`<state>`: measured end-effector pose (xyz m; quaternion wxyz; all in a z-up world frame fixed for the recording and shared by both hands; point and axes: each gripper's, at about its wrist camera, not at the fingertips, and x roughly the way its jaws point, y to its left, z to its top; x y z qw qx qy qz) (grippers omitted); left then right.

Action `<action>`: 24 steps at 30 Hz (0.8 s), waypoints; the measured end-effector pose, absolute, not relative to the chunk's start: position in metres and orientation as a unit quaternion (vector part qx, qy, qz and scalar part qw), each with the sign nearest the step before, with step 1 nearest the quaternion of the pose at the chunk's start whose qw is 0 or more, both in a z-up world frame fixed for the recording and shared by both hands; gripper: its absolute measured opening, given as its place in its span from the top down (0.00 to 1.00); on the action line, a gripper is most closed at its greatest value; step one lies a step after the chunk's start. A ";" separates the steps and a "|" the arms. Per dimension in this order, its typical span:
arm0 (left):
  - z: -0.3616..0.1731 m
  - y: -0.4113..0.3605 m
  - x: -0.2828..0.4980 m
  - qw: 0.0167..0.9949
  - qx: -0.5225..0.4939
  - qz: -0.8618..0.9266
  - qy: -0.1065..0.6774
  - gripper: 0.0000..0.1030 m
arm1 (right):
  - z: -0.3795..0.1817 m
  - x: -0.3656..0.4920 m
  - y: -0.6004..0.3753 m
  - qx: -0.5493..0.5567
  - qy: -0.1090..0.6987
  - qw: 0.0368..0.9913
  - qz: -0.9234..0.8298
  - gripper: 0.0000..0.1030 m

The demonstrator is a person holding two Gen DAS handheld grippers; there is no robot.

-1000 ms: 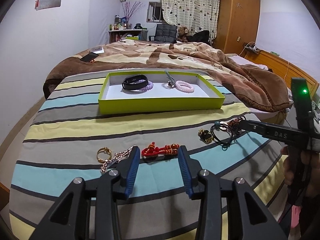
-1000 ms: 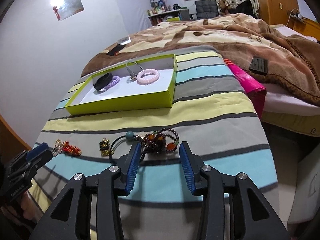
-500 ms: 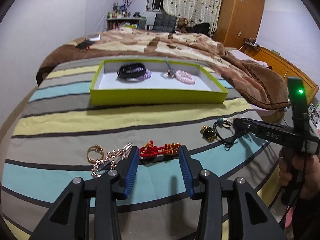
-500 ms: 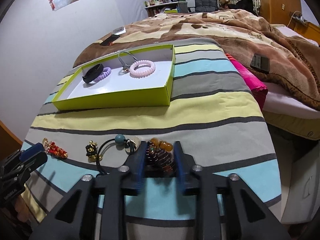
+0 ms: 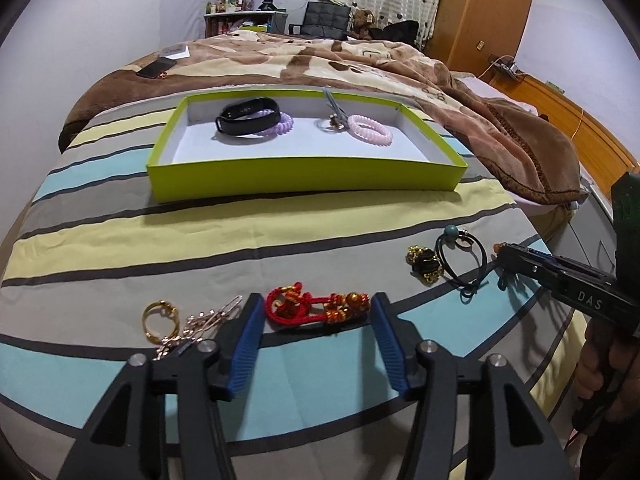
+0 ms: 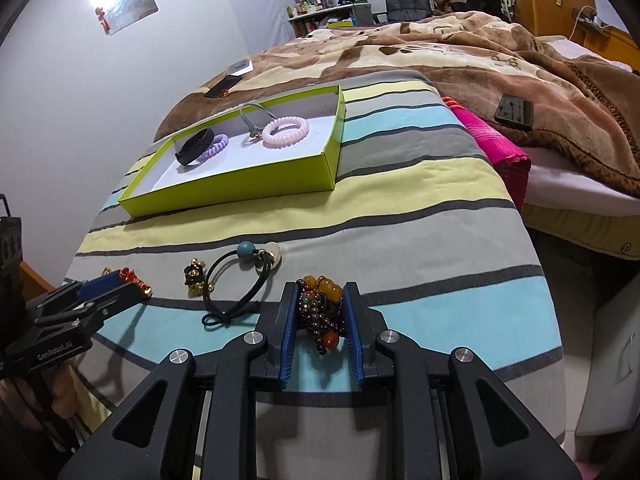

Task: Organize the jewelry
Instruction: 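Grasp the red beaded keychain with the left tool while the right tool grasps the dark beaded bracelet, then lift the red keychain and dark beaded bracelet toward the green box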

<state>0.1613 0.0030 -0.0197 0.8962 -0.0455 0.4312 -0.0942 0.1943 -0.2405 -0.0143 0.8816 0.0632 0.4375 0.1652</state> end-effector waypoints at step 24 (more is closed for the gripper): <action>-0.019 -0.008 0.146 0.899 -0.015 -0.106 0.424 0.88 | -0.013 0.176 -0.248 0.063 0.435 0.883 0.162 0.78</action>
